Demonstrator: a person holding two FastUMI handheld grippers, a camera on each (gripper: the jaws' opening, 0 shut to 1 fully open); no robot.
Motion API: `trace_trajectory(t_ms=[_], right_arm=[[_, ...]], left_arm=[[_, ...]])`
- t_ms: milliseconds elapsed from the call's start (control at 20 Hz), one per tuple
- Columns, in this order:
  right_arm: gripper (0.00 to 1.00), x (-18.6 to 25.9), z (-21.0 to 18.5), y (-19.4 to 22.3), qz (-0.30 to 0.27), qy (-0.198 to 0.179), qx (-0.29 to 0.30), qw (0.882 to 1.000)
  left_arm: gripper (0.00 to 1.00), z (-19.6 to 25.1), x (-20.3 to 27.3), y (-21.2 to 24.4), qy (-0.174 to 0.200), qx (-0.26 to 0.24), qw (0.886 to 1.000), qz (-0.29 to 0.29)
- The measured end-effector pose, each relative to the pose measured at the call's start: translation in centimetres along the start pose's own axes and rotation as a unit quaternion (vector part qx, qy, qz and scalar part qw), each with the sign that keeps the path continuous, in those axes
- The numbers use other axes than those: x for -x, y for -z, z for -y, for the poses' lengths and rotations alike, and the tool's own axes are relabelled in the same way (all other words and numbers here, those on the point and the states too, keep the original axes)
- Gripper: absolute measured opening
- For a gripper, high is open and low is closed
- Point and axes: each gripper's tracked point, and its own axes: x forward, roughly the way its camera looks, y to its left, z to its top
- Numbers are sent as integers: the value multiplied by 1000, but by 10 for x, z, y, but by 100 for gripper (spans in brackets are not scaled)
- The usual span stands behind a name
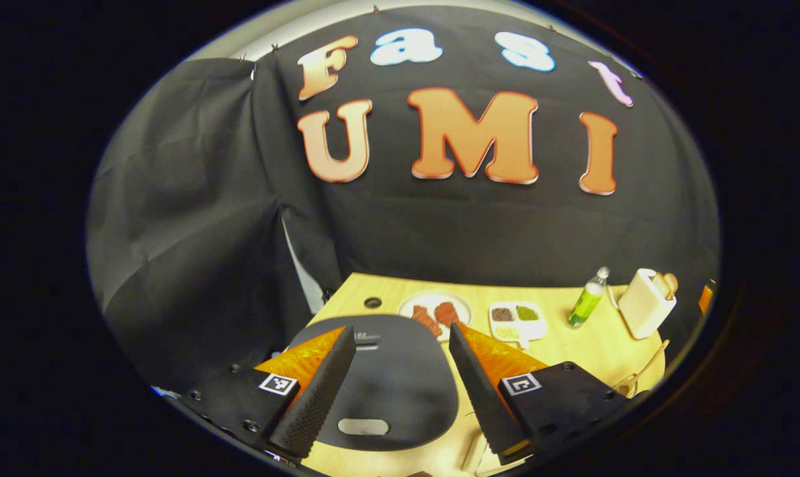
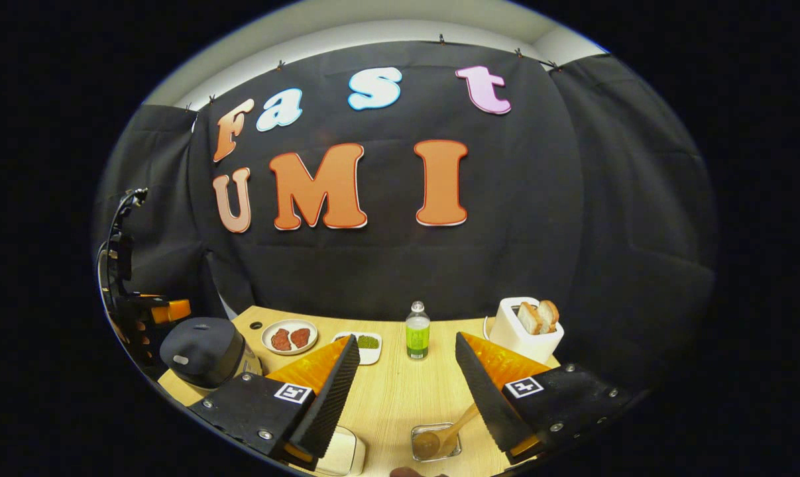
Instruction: Close the left gripper, press the button to open the rice cooker; take a wooden spoon from the chopstick holder with the right hand, scoop a spoonful of rice and pour it into the rice cooker, then put the wooden spoon back into the chopstick holder.
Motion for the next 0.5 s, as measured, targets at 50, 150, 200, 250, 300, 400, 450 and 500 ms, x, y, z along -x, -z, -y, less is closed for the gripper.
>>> trace_trajectory(t_ms=[50, 150, 200, 250, 300, 400, 450, 500], right_arm=[[91, 3, -3, -10, 12, -1, 2, 1000], [91, 9, -7, -34, 39, -2, 6, 999], [91, 13, -7, -43, 52, -2, 7, 999], [91, 15, -8, -54, 65, -3, 8, 998], [92, 19, -11, -63, 77, -4, 9, 997], [92, 24, -15, -80, 107, -8, 15, 994], [93, 26, -16, -85, 118, -8, 19, 993], [93, 28, -17, -89, 127, -8, 25, 992]], left_arm=[[96, 5, 6, -9, 9, 0, 1000, 19], [96, 15, 20, -31, 24, 3, 998, 57], [96, 16, 27, -44, 29, 8, 997, 76], [96, 12, 47, -65, 35, 12, 994, 98], [96, 11, 60, -77, 36, 16, 992, 117], [96, 6, 76, -93, 35, 21, 988, 151], [96, 7, 81, -98, 35, 21, 985, 165], [96, 7, 86, -102, 35, 21, 983, 177]])
